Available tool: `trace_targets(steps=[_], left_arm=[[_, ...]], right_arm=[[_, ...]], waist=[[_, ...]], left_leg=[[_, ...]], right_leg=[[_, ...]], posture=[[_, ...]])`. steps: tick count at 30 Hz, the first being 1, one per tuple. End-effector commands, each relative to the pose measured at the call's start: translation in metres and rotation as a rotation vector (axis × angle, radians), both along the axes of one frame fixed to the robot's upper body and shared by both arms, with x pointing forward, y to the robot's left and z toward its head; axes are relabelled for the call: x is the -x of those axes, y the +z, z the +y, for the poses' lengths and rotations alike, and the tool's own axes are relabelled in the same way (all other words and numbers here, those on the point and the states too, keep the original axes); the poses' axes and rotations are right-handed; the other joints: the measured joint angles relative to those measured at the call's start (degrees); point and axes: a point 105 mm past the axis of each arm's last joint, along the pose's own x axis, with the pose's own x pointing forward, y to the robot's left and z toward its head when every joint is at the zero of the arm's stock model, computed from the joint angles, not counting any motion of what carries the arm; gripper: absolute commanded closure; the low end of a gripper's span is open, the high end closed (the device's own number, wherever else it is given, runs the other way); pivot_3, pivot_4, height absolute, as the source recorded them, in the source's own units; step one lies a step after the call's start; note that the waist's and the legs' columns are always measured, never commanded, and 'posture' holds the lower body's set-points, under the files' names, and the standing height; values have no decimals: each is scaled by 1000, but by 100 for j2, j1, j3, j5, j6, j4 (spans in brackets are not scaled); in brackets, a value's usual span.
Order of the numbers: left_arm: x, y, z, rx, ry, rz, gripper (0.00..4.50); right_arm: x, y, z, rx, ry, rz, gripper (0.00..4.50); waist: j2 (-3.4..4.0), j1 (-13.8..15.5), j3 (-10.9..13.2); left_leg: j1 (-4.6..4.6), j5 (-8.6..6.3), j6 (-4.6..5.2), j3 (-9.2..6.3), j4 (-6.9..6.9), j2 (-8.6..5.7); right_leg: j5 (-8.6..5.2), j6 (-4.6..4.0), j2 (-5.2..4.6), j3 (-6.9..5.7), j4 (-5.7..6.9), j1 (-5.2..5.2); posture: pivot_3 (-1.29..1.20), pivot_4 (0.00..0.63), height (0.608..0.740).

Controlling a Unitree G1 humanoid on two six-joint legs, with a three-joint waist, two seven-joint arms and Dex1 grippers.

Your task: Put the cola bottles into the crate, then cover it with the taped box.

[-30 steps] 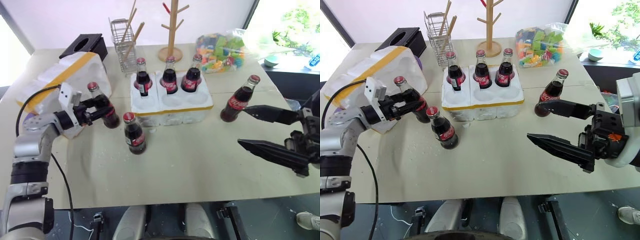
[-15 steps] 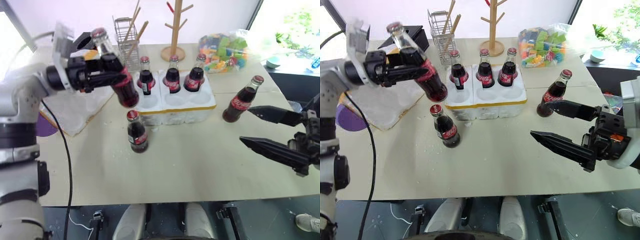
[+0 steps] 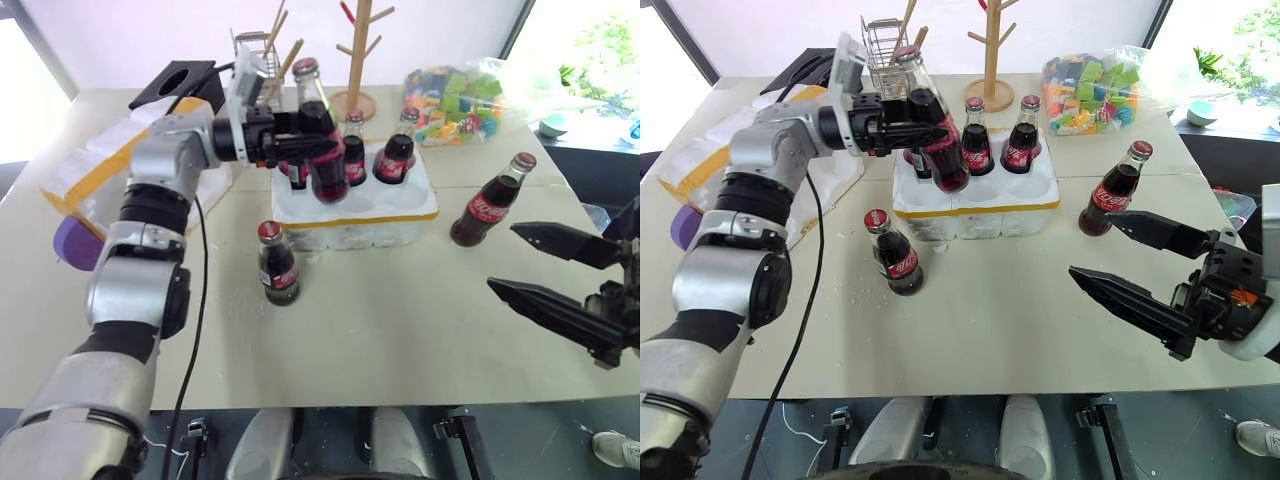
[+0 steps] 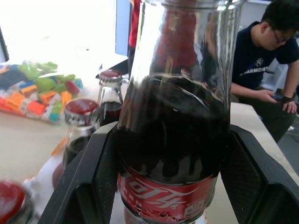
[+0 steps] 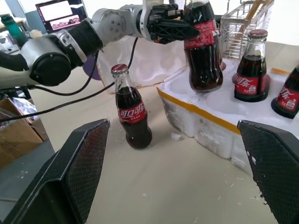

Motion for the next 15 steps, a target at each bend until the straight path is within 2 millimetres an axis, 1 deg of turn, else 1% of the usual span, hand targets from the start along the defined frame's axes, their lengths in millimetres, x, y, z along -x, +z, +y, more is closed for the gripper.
trace_targets(steps=[1,4,8,12,15], left_arm=[[7,32,-10,49,-42,-129,2047],[7,25,-22,29,-65,-133,2047],[5,4,-30,-34,-70,-147,2047],[-1,-28,-32,-141,-37,-182,2047],[-7,-45,-34,-162,17,-191,2047]], right_arm=[[3,9,1,-12,2,-50,0],[-2,11,-1,-4,-5,-46,0],[-6,10,0,-1,-9,-43,0],[-17,5,5,-1,-13,-38,0],[-19,5,6,-6,-13,-39,0]], waist=[[0,-10,0],[1,-8,0],[0,-10,0],[3,-9,-2],[3,-5,-2]], left_leg=[[0,0,0,1,1,-1],[1,0,1,1,4,0],[1,1,1,2,8,1],[1,1,1,4,8,1],[2,1,0,3,7,1]], right_leg=[[0,1,0,0,0,0],[2,3,0,0,4,0],[2,3,2,0,5,1],[2,3,2,1,5,0],[2,3,2,1,6,0]], posture=[[0,150,740],[0,150,740],[0,150,740],[0,150,740],[0,150,740]])
